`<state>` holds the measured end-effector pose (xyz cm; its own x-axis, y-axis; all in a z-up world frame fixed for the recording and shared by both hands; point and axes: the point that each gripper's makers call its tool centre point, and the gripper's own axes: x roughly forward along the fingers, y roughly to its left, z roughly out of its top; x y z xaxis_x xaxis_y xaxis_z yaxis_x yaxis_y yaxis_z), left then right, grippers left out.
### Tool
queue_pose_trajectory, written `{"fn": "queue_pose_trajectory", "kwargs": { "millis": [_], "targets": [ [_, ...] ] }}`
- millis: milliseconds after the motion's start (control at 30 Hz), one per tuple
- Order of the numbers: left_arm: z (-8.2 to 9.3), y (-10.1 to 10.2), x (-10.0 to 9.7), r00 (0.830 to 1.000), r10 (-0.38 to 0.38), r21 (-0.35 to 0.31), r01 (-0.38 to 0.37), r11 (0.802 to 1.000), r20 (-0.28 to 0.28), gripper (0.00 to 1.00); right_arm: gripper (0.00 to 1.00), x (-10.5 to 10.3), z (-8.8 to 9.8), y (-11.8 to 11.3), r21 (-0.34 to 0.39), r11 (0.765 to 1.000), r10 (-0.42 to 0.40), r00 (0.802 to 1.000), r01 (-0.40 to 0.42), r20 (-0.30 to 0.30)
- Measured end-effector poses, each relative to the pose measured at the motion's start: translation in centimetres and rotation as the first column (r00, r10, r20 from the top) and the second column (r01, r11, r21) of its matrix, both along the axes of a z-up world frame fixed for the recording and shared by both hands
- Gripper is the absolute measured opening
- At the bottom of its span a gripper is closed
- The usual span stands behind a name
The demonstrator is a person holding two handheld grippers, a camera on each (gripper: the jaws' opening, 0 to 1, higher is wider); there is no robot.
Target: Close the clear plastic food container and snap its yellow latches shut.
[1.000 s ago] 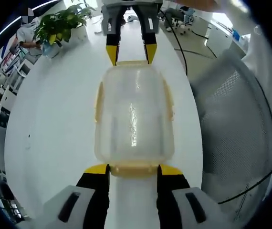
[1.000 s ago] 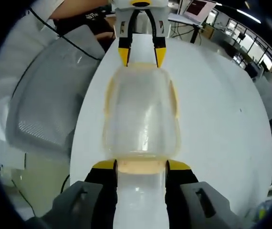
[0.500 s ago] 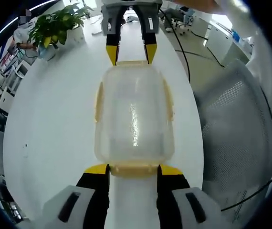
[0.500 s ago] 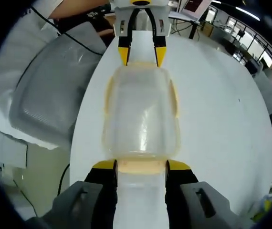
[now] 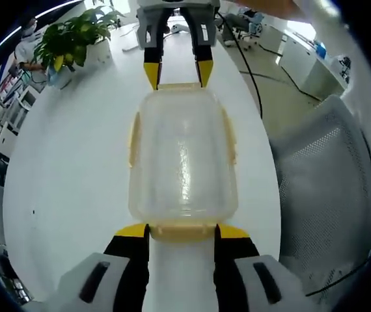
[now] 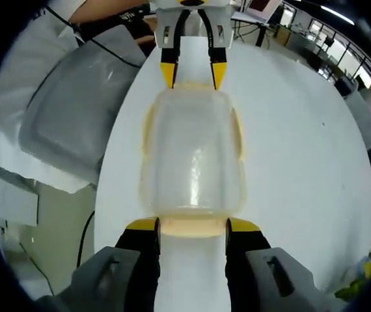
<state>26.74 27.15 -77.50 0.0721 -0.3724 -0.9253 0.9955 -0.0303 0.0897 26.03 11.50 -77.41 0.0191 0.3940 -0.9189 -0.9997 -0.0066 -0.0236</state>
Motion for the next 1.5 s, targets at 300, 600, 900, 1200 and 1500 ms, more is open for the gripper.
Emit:
{"fn": "queue_pose_trajectory", "kwargs": {
  "millis": [300,600,900,1200,1500],
  "targets": [
    [-0.3,-0.8,-0.1,1.0,0.009,0.023,-0.009,1.0,-0.001,0.33,0.35,0.1,-0.3,-1.0,-0.019,1.0,0.012,1.0,-0.012,-0.012],
    [-0.3,-0.7,-0.4,1.0,0.016,0.031,-0.016,0.999,-0.004,0.33,0.35,-0.2,-0.8,-0.9,-0.022,1.0,0.02,1.0,-0.02,-0.016],
    [-0.5,-0.8,-0.5,1.0,0.015,0.036,-0.014,0.999,-0.012,0.33,0.35,-0.3,-1.1,-0.9,-0.027,0.999,0.025,1.0,-0.026,-0.013],
    [-0.5,-0.9,-0.5,1.0,0.013,0.032,-0.012,0.999,-0.018,0.34,0.36,-0.3,-1.3,-1.0,-0.026,0.999,0.022,1.0,-0.023,-0.016],
    [-0.5,-0.9,-0.5,1.0,0.01,0.034,-0.01,0.999,-0.014,0.34,0.36,-0.3,-1.6,-1.1,-0.032,0.999,0.025,0.999,-0.025,-0.022]
  ]
}}
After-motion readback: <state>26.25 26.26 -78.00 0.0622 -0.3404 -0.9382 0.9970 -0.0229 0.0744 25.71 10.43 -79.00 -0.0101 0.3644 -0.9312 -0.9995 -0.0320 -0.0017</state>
